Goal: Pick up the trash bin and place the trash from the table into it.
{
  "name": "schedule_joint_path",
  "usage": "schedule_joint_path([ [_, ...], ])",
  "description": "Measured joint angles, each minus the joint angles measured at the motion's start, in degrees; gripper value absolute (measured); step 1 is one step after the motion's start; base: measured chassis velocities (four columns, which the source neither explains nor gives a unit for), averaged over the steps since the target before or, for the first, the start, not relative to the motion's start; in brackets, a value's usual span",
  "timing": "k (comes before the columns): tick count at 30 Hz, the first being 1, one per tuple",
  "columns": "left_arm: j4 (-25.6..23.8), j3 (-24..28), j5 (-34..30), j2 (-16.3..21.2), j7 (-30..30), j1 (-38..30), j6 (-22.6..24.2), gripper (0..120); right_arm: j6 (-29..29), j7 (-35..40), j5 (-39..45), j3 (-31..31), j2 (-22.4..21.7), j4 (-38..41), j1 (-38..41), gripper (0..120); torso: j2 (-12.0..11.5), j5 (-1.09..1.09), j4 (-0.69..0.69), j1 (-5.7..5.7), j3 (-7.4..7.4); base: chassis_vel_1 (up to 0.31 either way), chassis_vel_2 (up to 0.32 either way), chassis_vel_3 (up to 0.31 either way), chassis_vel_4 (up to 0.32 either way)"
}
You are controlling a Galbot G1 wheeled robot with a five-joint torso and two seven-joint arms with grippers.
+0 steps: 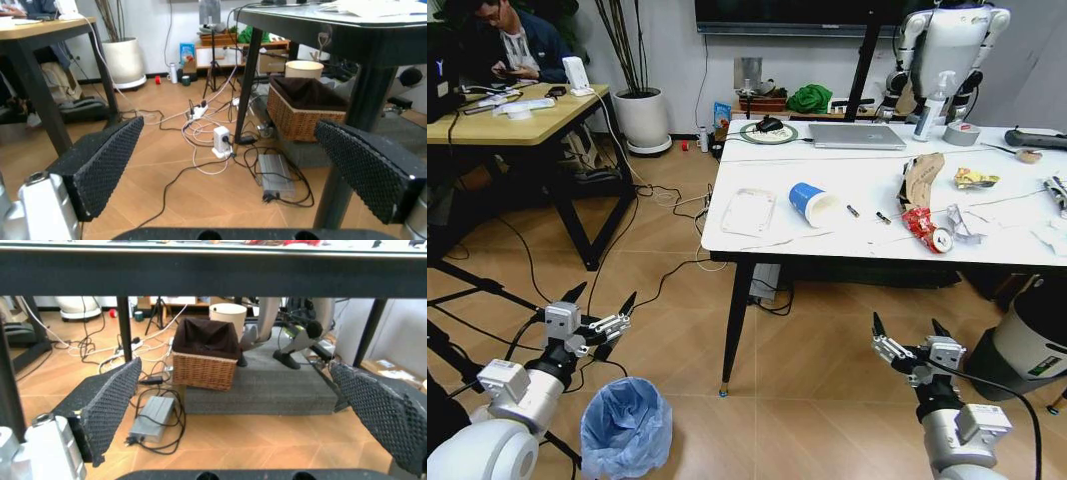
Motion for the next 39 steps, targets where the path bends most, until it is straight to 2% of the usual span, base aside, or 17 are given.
schedule_joint_path([
  [4,-0.9,0.2,-1.7,1.3,-1.4,1.6,0.0,100,-0.1,0.2,1.3,2.2,-1.5,0.8,-0.5,100,-1.6,0.01,0.00,-0.66,-0.99,0.000,0.000,0.000,0.000],
  [11,-0.2,0.6,-1.6,3.2,-2.2,0.9,0.5,100,0.4,0.8,1.2,0.4,-0.9,-0.7,0.6,100,-3.9,0.00,0.00,-1.57,-2.35,0.000,0.000,0.000,0.000],
  [39,0.0,0.9,1.0,1.0,-2.3,1.8,-0.2,100,2.2,1.4,-1.5,-4.5,2.4,-2.9,1.6,100,-10.2,0.00,0.00,-3.89,-6.33,0.000,0.000,0.000,0.000],
])
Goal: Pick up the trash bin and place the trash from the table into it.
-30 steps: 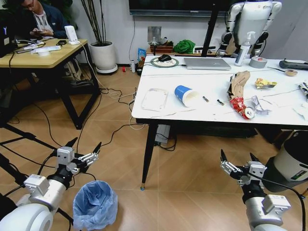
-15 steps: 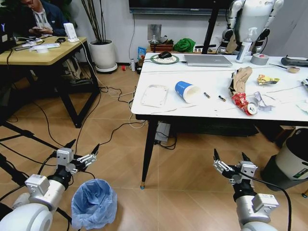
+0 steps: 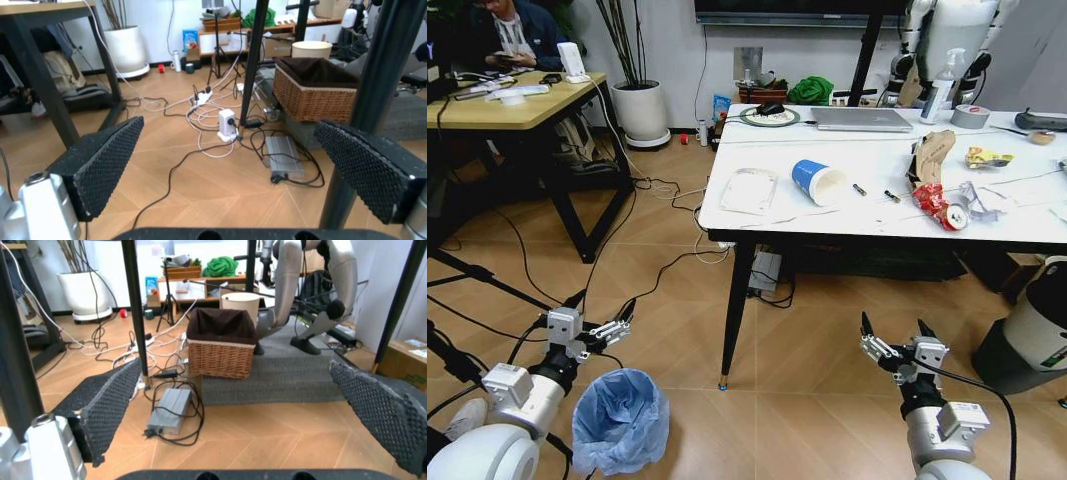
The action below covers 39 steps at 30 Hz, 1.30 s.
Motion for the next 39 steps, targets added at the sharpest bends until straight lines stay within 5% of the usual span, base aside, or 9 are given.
schedule_joint_path([
  [16,1.6,-0.1,2.1,-2.5,0.6,2.0,-2.6,100,7.1,-0.2,0.5,-1.7,-1.0,-3.6,-0.2,100,-3.8,0.00,0.00,-1.36,-2.46,0.000,0.000,0.000,0.000],
  [39,1.2,0.0,1.6,-0.9,0.2,0.9,-2.4,100,7.3,0.3,-2.3,-6.0,0.7,-5.8,-1.1,100,-8.9,0.00,0.00,-2.96,-5.99,0.000,0.000,0.000,0.000],
])
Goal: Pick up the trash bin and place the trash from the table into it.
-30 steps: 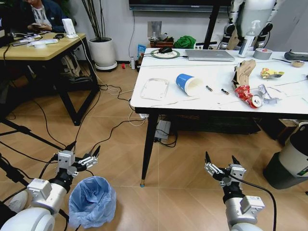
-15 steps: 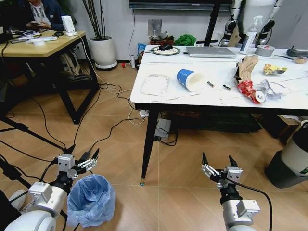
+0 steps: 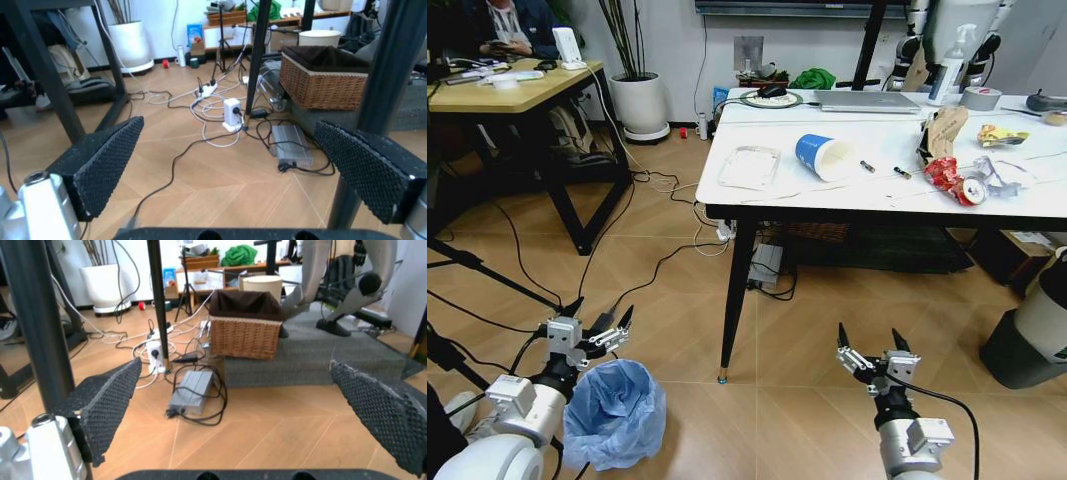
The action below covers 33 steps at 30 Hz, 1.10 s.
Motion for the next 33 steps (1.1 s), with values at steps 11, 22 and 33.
schedule_joint_path([
  [11,0.1,0.3,-0.2,1.4,-1.0,0.9,0.2,100,-0.4,0.4,-0.5,0.0,-0.5,-0.3,0.8,100,-2.6,0.00,0.00,-0.75,-1.84,0.000,0.000,0.000,0.000],
  [22,-0.3,0.0,-0.9,1.9,-1.8,0.8,0.4,100,-1.2,1.0,-0.3,0.0,-1.4,-0.3,0.9,100,-5.0,0.01,0.00,-1.32,-3.61,0.000,0.000,0.000,0.000],
  [33,-1.0,0.4,0.2,1.1,-2.3,0.7,0.9,100,-2.6,2.2,2.9,2.9,-3.8,1.0,1.9,100,-7.4,0.01,0.00,-1.87,-5.58,0.000,0.000,0.000,0.000],
])
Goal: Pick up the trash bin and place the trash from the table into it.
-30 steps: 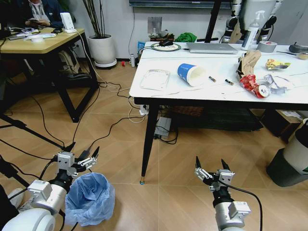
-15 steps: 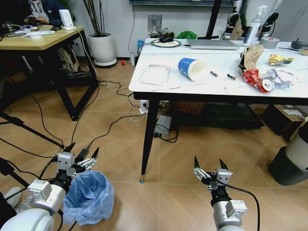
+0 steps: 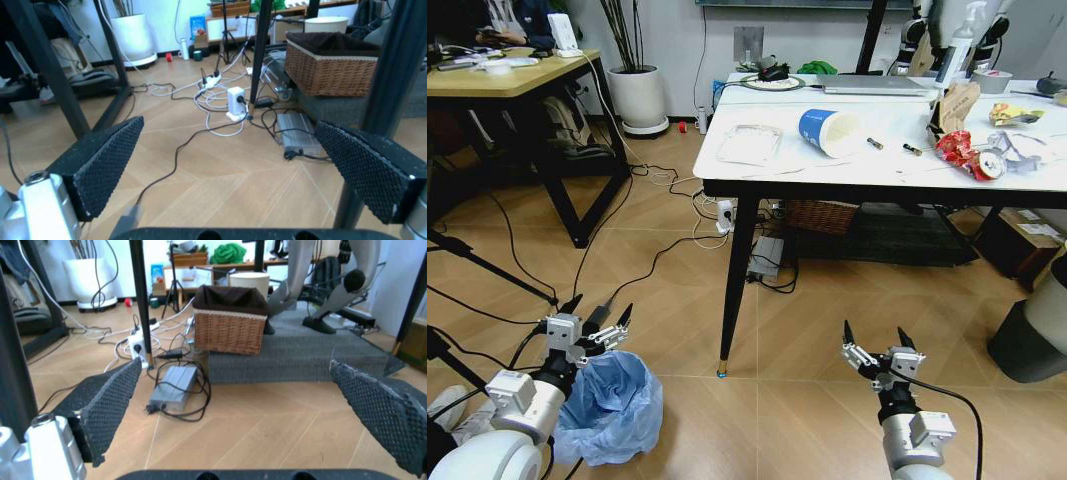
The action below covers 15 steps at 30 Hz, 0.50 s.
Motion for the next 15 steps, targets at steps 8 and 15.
schedule_joint_path([
  [8,-0.2,-1.0,-0.2,-0.2,-0.4,-0.2,0.0,100,-0.5,0.5,1.7,0.3,-2.6,0.1,-0.3,100,-1.6,0.00,0.00,-0.35,-1.29,0.000,0.000,0.000,0.000],
  [15,5.9,-1.3,0.1,-0.2,-0.9,-1.0,-0.7,100,-1.7,0.7,2.5,-0.3,-2.1,0.9,0.4,100,-2.6,-0.01,-0.01,-0.59,-1.97,0.000,0.000,0.000,0.000],
])
